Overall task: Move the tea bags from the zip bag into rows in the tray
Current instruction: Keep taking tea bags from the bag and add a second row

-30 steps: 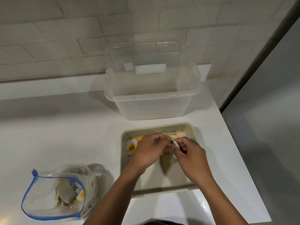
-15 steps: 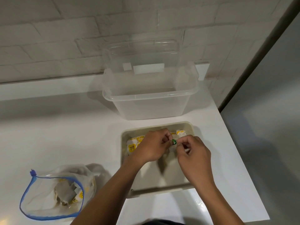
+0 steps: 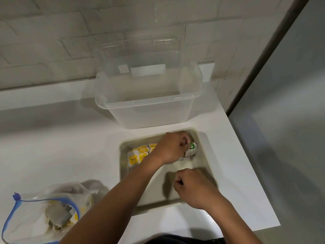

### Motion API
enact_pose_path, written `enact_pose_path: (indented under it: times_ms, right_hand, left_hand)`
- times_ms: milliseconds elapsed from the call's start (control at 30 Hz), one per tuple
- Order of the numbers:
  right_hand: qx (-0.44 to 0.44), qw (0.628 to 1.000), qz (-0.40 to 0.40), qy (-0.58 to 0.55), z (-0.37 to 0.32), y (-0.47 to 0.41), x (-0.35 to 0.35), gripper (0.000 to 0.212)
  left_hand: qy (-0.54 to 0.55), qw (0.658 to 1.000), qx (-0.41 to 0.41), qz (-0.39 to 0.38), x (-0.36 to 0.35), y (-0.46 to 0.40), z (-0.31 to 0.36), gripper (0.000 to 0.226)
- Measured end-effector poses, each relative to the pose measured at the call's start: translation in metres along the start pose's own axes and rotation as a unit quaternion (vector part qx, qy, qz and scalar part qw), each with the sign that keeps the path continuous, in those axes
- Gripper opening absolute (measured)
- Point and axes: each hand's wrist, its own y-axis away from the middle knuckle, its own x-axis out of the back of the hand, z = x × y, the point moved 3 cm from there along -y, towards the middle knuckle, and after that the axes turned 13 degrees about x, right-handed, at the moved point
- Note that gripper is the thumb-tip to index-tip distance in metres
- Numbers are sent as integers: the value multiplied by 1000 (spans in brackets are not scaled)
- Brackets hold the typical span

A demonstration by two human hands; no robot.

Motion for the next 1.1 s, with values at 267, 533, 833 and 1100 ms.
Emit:
enact_pose_path:
  times_ms: [267,533,833,1100]
  right_hand:
    - [-4,1000,-4,-10,-1,-3,-1,23]
    - [-3,1000,14,-4,-2,-3,3,26]
    - [-43,996,77,2,-2,-1,7,21]
    - [-53,996,65,-15,-3,1,6,25]
  left_hand:
    - [-78,993,-4,90,-8,-4,1,4]
    - [-254,929,-38,267,-18,-4,-2,19]
    - [-252,933,15,256,-18,-4,-9,24]
    - [-274,928,-19,253,-23,-2,-4,25]
